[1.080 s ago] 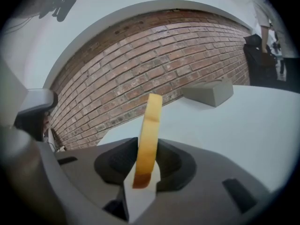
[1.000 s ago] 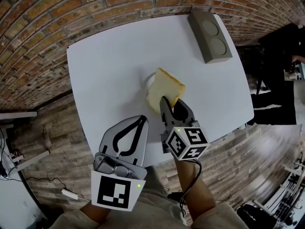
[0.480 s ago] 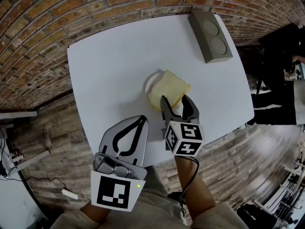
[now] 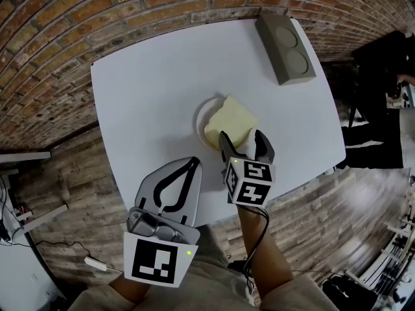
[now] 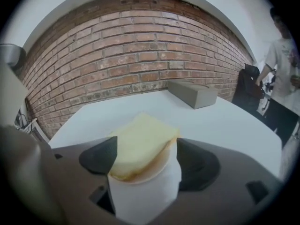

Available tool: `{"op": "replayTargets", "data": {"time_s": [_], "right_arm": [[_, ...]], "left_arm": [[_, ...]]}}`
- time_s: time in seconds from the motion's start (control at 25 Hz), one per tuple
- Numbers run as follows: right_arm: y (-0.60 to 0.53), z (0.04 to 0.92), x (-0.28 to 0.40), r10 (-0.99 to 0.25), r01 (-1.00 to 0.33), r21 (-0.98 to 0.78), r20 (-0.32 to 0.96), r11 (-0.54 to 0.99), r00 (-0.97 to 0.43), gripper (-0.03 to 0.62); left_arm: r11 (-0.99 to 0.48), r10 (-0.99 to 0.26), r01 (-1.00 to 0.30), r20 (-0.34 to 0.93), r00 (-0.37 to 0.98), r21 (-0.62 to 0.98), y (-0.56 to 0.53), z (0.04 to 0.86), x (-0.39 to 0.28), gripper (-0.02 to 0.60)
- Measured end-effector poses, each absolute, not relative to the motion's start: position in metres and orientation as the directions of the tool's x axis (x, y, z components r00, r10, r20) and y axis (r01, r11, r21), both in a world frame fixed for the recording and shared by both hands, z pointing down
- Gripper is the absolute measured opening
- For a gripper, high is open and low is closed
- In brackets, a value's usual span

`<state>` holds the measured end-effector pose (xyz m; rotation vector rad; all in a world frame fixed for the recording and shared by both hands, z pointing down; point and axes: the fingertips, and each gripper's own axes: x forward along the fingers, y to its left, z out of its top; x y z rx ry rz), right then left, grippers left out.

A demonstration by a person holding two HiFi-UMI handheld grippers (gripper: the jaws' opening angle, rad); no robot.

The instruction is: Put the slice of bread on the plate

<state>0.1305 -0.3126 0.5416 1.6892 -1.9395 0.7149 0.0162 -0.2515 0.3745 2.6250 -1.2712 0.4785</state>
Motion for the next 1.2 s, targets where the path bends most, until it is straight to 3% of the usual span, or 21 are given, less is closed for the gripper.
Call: {"op": "replayTargets", "data": {"time_s": [0.4,0.48,0.56,0.6,0.64,1.2], "right_arm": [[-0.314,0.509,0.128,-0.821,-0.989,-0.104,0.552,0.103,-0.144,0.372],[-0.313,0.504,0.129,-0.833,-0.989,-0.104,0.535,0.102,-0.142,0.283],[-0.311,0.497,0.129,-0.846,-0.989,-0.111,0.514,0.099,-0.142,0.152],[-0.310,0.493,0.129,-0.850,-0.988,-0.120,0.505,0.102,-0.149,0.050],[-0.309,0.490,0.127,-0.852,-0.985,-0.131,0.497,0.110,-0.162,0.008],[-0.273,0.380,0.107,-0.953,-0.980,-0.036,0.232,0.194,-0.197,0.006]], "left_arm": [[-0.618,-0.731,-0.786,0.351,0.585,0.024,-0.247,0.369,0.017,0.009],[-0.618,-0.732,-0.786,0.349,0.585,0.022,-0.245,0.368,0.017,0.009],[-0.617,-0.733,-0.786,0.345,0.586,0.022,-0.244,0.366,0.017,0.009],[-0.617,-0.734,-0.786,0.343,0.586,0.022,-0.243,0.365,0.017,0.009],[-0.618,-0.734,-0.786,0.340,0.587,0.021,-0.242,0.364,0.017,0.009],[-0.630,-0.732,-0.777,0.320,0.601,0.019,-0.229,0.354,0.017,0.009]]}}
